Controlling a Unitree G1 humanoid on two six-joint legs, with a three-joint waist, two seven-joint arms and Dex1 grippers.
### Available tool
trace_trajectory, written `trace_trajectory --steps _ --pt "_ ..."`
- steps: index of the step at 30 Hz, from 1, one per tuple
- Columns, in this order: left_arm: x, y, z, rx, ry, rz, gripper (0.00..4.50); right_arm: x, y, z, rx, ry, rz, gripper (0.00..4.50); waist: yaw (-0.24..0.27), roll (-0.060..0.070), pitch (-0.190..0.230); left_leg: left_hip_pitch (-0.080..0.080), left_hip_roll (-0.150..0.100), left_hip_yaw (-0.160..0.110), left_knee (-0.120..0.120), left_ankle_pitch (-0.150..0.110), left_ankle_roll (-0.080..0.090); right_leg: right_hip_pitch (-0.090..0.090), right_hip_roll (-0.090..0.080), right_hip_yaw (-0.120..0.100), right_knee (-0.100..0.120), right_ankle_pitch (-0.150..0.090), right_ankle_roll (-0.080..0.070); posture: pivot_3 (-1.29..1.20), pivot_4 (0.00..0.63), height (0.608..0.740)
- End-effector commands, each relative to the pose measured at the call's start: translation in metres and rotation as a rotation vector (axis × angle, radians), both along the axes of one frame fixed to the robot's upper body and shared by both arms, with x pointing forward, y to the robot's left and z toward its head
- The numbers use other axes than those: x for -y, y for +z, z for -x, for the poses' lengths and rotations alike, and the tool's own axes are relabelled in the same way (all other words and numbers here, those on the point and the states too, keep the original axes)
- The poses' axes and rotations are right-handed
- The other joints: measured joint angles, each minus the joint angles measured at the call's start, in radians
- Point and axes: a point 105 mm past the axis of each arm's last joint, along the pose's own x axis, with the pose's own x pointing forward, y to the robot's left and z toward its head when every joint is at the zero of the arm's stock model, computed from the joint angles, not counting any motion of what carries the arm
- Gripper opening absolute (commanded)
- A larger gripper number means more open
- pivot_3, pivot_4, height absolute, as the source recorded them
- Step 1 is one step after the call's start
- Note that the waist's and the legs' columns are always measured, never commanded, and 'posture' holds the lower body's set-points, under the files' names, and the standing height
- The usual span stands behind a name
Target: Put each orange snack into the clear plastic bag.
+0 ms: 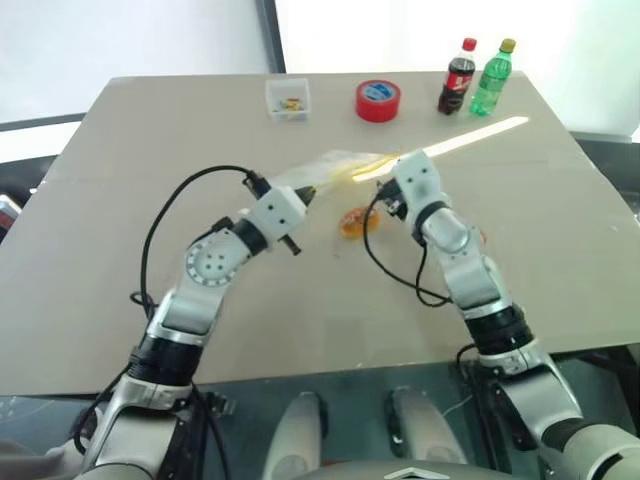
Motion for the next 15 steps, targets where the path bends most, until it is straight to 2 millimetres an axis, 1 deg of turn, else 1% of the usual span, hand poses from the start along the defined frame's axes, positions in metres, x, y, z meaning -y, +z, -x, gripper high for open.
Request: trace_trajectory --steps 1,2,3,4,9,15 --pt "-0.004 0.019 0.003 0.102 -0.049 -0.016 0.00 -0.004 0.024 0.010 -0.080 0.070 -0.275 1.59 0.001 0.000 0.000 0.000 0.000 0.000 0.000 0.000 0.000 0.000 0.000 0.000 0.000 0.000 0.000 0.00 0.150 0.740" --pt "-0.005 0.019 0.003 0.105 -0.052 -0.018 0.00 -0.006 0.025 0.011 -0.107 0.086 -0.309 1.13 0.002 0.000 0.000 0.000 0.000 0.000 0.000 0.000 0.000 0.000 0.000 0.000 0.001 0.000 0.000 0.00 0.150 0.740" --pt "-0.005 0.019 0.003 0.109 -0.059 -0.018 0.00 -0.008 0.025 0.011 -0.127 0.097 -0.328 0.53 0.003 0.000 0.000 0.000 0.000 0.000 0.001 0.000 0.000 0.000 0.000 0.000 0.001 0.000 0.000 0.00 0.150 0.740" --pt "-0.005 0.019 0.003 0.111 -0.069 -0.016 0.00 -0.010 0.025 0.012 -0.145 0.109 -0.343 0.06 0.003 0.000 0.000 0.000 0.000 0.000 0.001 0.000 0.000 0.000 0.000 0.000 0.001 0.000 0.000 0.00 0.150 0.740" --pt "0.002 0.017 0.010 0.121 -0.124 -0.043 0.00 -0.022 0.024 0.013 -0.161 0.155 -0.319 0.06 0.001 0.000 0.000 0.000 0.000 0.000 0.001 0.000 0.000 0.000 0.000 0.000 0.000 0.000 0.000 0.00 0.150 0.740" --pt "0.009 0.015 0.020 0.122 -0.167 -0.048 0.00 -0.026 0.019 0.010 -0.177 0.164 -0.296 0.06 0.000 0.000 0.000 0.000 0.000 0.000 0.001 0.000 0.000 0.000 0.000 0.000 0.000 0.000 0.000 0.00 0.150 0.740"
